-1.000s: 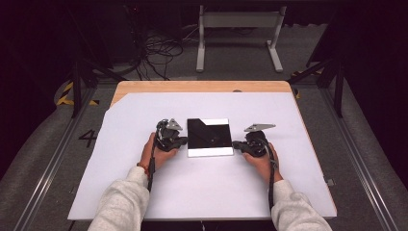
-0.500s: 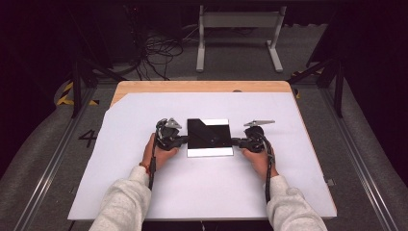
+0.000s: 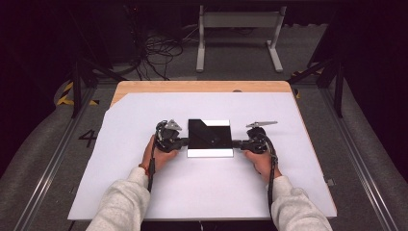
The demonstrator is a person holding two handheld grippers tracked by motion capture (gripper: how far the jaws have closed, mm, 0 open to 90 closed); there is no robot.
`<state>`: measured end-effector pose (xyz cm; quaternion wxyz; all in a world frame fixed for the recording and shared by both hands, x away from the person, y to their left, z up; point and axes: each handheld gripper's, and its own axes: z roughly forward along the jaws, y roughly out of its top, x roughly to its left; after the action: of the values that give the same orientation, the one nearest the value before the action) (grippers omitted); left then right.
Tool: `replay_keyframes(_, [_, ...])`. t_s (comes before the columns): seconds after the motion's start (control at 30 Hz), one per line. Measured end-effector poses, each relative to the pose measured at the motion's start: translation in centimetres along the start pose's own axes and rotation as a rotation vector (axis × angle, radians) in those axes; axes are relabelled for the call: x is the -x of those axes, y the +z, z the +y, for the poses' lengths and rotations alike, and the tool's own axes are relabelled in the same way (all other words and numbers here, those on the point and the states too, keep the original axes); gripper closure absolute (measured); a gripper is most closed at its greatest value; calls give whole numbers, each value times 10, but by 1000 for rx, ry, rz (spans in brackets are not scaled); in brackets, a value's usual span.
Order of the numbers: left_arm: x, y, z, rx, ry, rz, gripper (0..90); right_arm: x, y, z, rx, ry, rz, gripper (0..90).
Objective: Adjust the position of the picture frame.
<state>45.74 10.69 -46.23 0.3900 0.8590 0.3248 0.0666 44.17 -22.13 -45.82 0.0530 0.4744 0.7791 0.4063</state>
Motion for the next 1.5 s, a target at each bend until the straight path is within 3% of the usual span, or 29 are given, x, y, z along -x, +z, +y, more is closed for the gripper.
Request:
replay_keyframes(0.17, [0, -1, -5, 20, 8, -21, 900, -4, -5, -5, -12, -25, 16, 900])
replay_keyframes(0.23, [5, -2, -4, 9, 36, 6, 900, -5, -7, -9, -11, -22, 28, 900])
replay_keyframes(0.33, [10, -2, -2, -12, 73, 44, 900, -10, -8, -12, -6, -35, 8, 900])
replay_keyframes(0.43, [10, -1, -3, -7, 45, 37, 900, -10, -9, -13, -6, -35, 8, 900])
replay_keyframes(0.53, [15, -3, -2, -23, 66, 45, 900, -9, -10, -14, -16, -41, 26, 900])
replay_keyframes(0.63, [14, -4, -5, -11, 38, 15, 900, -9, -12, -14, -26, -54, 28, 900])
replay_keyframes(0.77, [15, -4, -7, -1, 35, 3, 900, -8, -13, -15, -25, -49, 35, 900])
replay_keyframes(0.83, [18, -3, -8, 3, 40, 11, 900, -9, -14, -15, -30, -68, 28, 900])
replay_keyframes(0.97, [20, -2, -8, 9, 24, -6, 900, -7, -16, -15, -27, -71, 15, 900])
replay_keyframes(1.03, [24, -1, -7, 4, 49, 0, 900, -5, -17, -16, -20, -70, 4, 900])
replay_keyframes(1.1, [28, 0, -8, 10, 40, 6, 900, -2, -19, -17, -17, -60, 12, 900])
replay_keyframes(1.23, [24, 0, -10, 23, 17, -29, 900, -4, -19, -17, -22, -75, -4, 900])
replay_keyframes(1.3, [24, -1, -9, 12, 51, -26, 900, -5, -19, -17, -23, -80, -12, 900])
replay_keyframes(1.37, [26, -2, -10, 10, 59, -26, 900, -7, -20, -17, -26, -100, -22, 900])
replay_keyframes(1.43, [23, -5, -11, 28, 44, -10, 900, -8, -20, -20, -8, -109, -28, 900])
replay_keyframes(1.5, [21, -6, -11, 40, 27, -25, 900, -8, -20, -21, 0, -110, -33, 900])
